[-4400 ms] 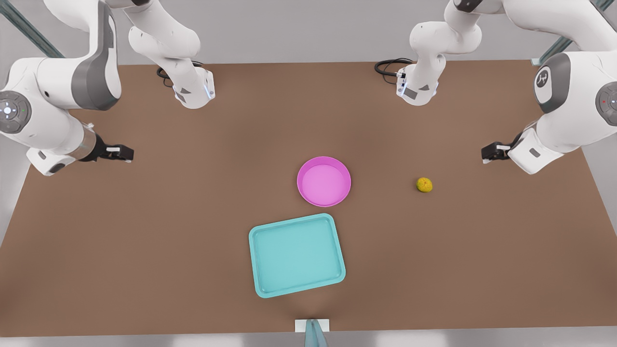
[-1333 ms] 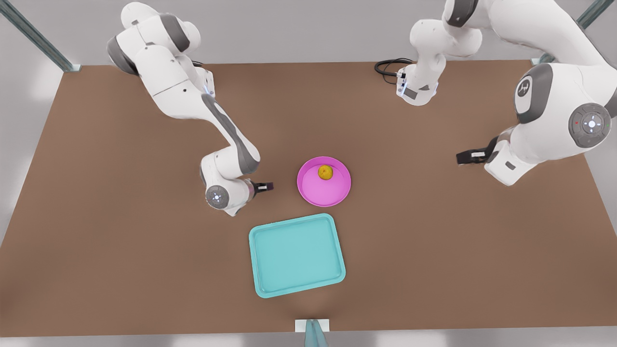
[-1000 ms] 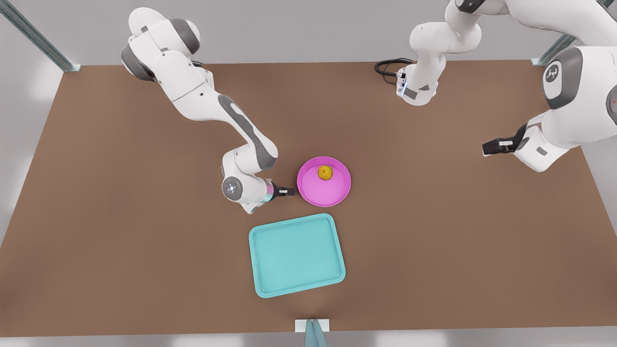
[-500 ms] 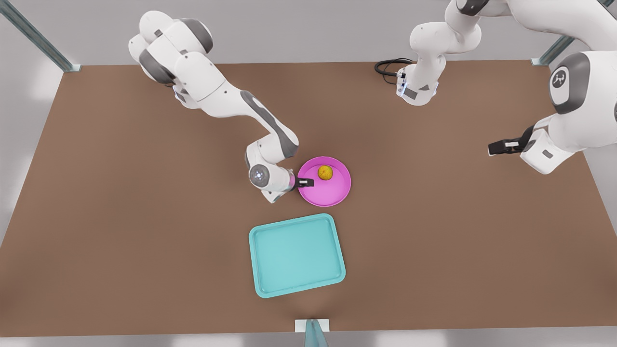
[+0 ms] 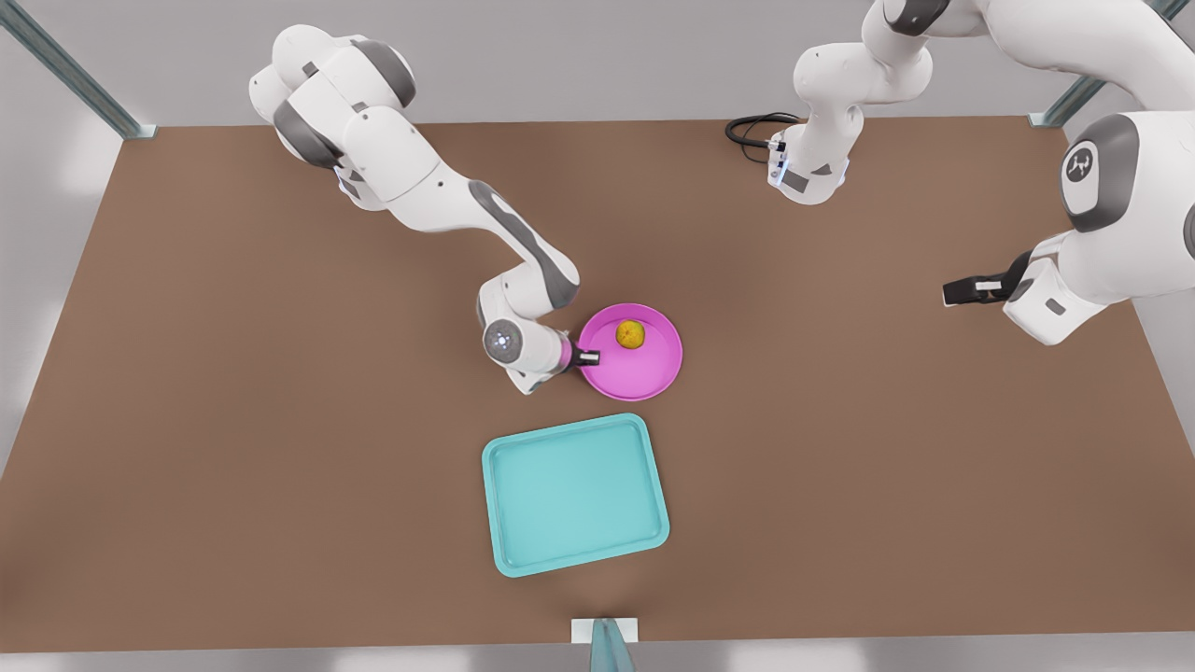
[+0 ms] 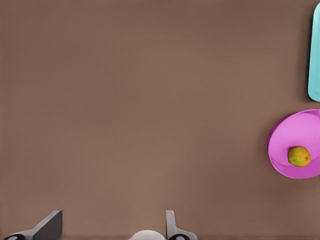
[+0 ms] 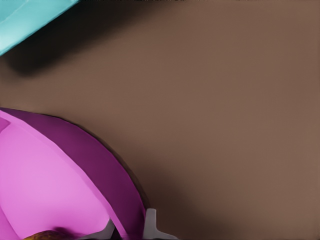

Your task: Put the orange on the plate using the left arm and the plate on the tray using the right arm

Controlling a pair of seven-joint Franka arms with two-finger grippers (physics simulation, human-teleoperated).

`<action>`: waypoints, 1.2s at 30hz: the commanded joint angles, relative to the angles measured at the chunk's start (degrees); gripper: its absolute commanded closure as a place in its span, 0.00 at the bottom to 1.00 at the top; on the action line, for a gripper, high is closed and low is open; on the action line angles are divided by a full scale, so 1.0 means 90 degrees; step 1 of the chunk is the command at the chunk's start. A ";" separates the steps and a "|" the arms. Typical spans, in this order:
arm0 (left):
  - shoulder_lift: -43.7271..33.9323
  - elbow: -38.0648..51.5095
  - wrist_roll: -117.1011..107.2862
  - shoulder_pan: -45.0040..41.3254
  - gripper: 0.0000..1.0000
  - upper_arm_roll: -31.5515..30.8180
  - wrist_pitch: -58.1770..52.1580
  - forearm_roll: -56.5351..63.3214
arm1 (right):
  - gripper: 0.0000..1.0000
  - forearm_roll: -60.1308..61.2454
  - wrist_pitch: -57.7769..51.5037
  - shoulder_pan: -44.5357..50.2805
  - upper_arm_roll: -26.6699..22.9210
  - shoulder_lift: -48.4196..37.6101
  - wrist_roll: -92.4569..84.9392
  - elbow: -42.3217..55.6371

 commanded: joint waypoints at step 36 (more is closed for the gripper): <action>-0.0002 0.0012 0.0104 -0.0051 0.00 -0.0034 -0.0011 -0.0073 | 0.79 0.0011 -0.0466 -0.1975 0.0304 0.0911 -0.3271 0.2570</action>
